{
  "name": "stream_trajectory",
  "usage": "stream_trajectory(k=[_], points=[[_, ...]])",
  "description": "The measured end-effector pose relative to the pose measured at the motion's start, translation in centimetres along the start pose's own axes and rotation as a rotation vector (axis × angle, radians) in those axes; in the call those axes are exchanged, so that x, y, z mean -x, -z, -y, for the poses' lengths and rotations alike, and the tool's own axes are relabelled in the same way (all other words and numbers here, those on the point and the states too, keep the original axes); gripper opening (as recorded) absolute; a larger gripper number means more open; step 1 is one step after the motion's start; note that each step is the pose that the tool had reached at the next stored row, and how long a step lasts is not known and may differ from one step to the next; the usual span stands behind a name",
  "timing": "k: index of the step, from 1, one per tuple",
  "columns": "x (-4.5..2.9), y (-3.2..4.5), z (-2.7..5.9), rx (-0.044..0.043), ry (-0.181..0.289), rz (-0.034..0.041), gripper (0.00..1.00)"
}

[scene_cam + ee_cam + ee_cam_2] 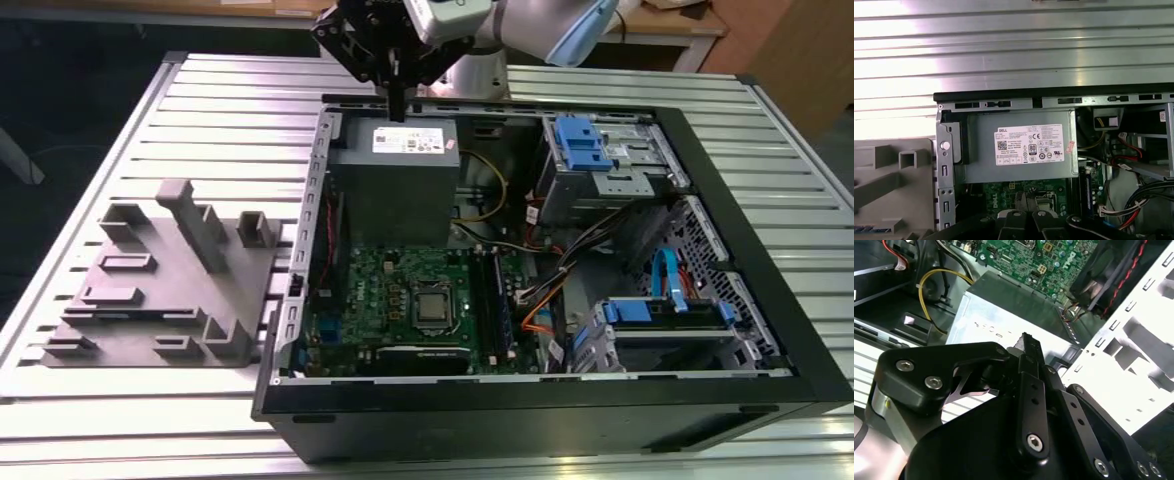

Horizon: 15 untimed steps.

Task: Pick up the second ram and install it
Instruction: 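Reach for the second ram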

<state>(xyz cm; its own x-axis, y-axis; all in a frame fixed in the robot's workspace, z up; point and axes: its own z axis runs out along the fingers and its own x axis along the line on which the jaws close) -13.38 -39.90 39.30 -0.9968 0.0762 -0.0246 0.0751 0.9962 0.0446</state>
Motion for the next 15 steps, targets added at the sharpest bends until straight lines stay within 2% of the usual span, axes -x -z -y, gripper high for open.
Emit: stream_trajectory(k=[6,15], points=[[-1.27,0.01,0.09,0.0001,0.000,0.0010,0.07],[-3.65,0.05,0.28,0.0004,0.000,0.0069,0.07]])
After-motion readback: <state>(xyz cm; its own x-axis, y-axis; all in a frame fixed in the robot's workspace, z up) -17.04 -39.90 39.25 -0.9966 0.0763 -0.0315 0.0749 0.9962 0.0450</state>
